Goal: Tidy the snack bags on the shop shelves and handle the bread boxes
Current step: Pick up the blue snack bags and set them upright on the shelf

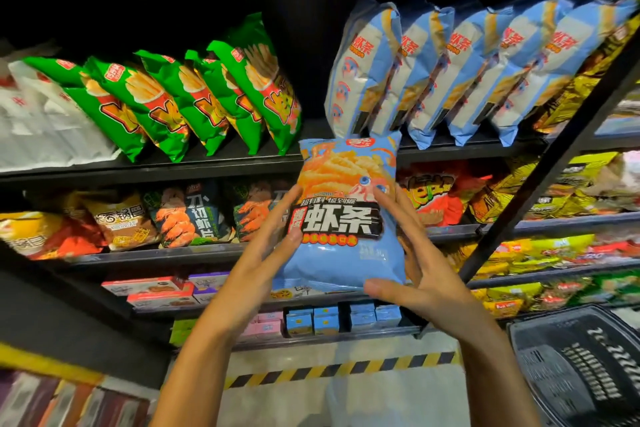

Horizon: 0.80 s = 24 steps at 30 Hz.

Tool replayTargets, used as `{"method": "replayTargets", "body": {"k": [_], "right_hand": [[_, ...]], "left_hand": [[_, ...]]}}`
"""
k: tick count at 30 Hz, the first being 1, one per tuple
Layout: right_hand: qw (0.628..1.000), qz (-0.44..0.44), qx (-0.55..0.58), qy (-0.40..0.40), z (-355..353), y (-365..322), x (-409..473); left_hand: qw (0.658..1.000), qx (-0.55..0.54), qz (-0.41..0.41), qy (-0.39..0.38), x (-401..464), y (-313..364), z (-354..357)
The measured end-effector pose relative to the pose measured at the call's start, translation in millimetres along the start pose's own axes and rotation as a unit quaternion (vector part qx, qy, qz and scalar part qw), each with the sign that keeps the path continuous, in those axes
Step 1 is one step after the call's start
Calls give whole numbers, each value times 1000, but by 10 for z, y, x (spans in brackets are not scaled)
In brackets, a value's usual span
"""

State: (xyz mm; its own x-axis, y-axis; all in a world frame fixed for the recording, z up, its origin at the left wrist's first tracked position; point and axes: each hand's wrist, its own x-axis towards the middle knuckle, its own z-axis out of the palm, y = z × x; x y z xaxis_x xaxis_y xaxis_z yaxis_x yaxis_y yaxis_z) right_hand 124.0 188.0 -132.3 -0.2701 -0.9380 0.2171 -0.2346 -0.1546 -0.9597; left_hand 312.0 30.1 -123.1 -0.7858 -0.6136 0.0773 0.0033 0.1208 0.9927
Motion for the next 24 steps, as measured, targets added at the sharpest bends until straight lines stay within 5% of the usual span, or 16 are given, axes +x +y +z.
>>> {"method": "replayTargets", "body": {"k": [7, 12, 24], "right_hand": [[995, -46, -78, 38, -34, 39, -191], [991, -68, -112, -11, -109, 90, -247], [982, 2, 8, 188, -87, 276, -264]], "left_hand": [[998, -13, -38, 51, -155, 23, 203], [988, -94, -96, 78, -195, 37, 312], [968, -213, -129, 13, -127, -92, 472]]}}
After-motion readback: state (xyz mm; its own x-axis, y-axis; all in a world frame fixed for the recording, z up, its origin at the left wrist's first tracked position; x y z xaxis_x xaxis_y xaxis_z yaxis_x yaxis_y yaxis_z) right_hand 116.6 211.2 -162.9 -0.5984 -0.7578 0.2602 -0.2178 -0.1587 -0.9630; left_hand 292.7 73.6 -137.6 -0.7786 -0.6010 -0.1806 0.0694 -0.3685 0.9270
